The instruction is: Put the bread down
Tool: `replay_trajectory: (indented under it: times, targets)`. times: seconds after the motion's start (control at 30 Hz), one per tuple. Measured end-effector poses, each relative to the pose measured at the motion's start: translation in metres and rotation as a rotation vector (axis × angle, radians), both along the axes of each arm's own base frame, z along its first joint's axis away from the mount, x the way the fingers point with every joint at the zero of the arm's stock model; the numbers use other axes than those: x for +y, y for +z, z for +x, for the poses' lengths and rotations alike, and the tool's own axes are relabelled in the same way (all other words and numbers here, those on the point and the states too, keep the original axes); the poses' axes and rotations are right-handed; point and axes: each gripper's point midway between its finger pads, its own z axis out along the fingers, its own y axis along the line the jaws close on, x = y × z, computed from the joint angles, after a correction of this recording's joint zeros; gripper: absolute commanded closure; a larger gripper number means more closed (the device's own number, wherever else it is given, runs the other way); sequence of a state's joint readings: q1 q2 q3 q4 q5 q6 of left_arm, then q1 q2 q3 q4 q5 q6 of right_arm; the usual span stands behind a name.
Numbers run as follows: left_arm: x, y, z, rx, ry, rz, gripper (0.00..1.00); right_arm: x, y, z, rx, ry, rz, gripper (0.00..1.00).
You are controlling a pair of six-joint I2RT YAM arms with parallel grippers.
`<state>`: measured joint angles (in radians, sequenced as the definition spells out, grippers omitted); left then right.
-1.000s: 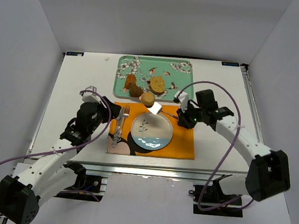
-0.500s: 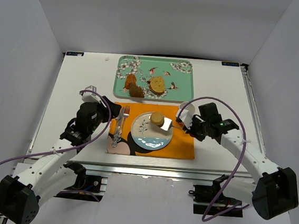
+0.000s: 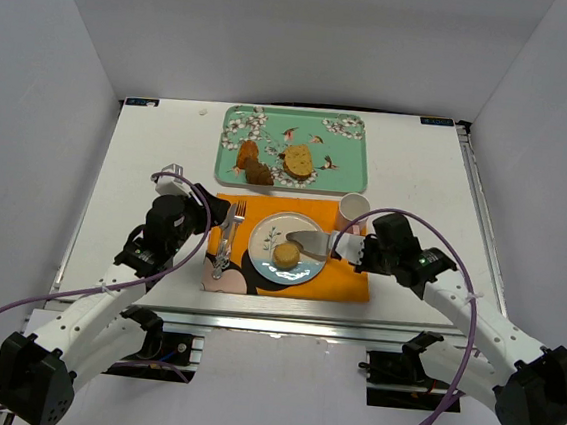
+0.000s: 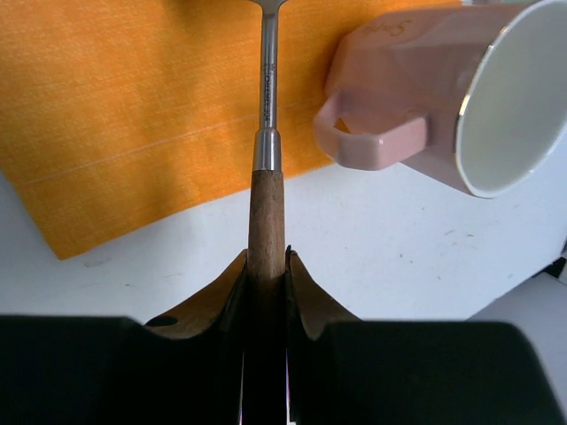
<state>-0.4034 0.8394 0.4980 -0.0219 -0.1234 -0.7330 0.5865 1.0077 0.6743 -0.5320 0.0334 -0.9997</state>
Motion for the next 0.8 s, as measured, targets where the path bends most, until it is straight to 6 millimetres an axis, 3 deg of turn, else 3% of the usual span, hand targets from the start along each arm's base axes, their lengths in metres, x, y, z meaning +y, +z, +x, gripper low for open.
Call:
replay_trajectory:
  times: [0.13,0.27,0.4,0.43,0.5,0.63,0.77,0.8]
  targets:
    - [0.0,0.0,0.0,0.0,0.0,0.0,0.35,0.0,0.008,0.006,-0.029,-0.014,0.007,1.0]
    - [0.0,0.0,0.0,0.0,0.0,0.0,0.4,0.01,0.037,0.018,-0.08,-0.063,0.095,1.0]
    - [-0.002,0.001,0.001,-0.005,-0.008,-0.005,0.72,0.026,0.085,0.04,-0.134,-0.183,0.314,1.0]
    - [-0.003,0.002,0.001,-0.006,-0.011,-0.007,0.86,0.025,0.094,0.047,-0.148,-0.226,0.374,1.0]
    - [-0.005,0.003,0.001,-0.011,-0.022,-0.009,0.91,0.016,0.106,0.062,-0.159,-0.334,0.49,1.0]
    - [-0.008,0.004,0.001,-0.016,-0.04,-0.012,0.84,-0.037,0.107,0.095,-0.115,-0.63,0.685,1.0]
    - [-0.01,0.007,0.001,-0.024,-0.05,-0.022,0.54,-0.098,0.076,0.124,-0.025,-0.931,0.759,1.0]
    - [-0.011,0.007,0.001,-0.027,-0.053,-0.025,0.51,-0.109,0.064,0.128,-0.001,-0.981,0.756,1.0]
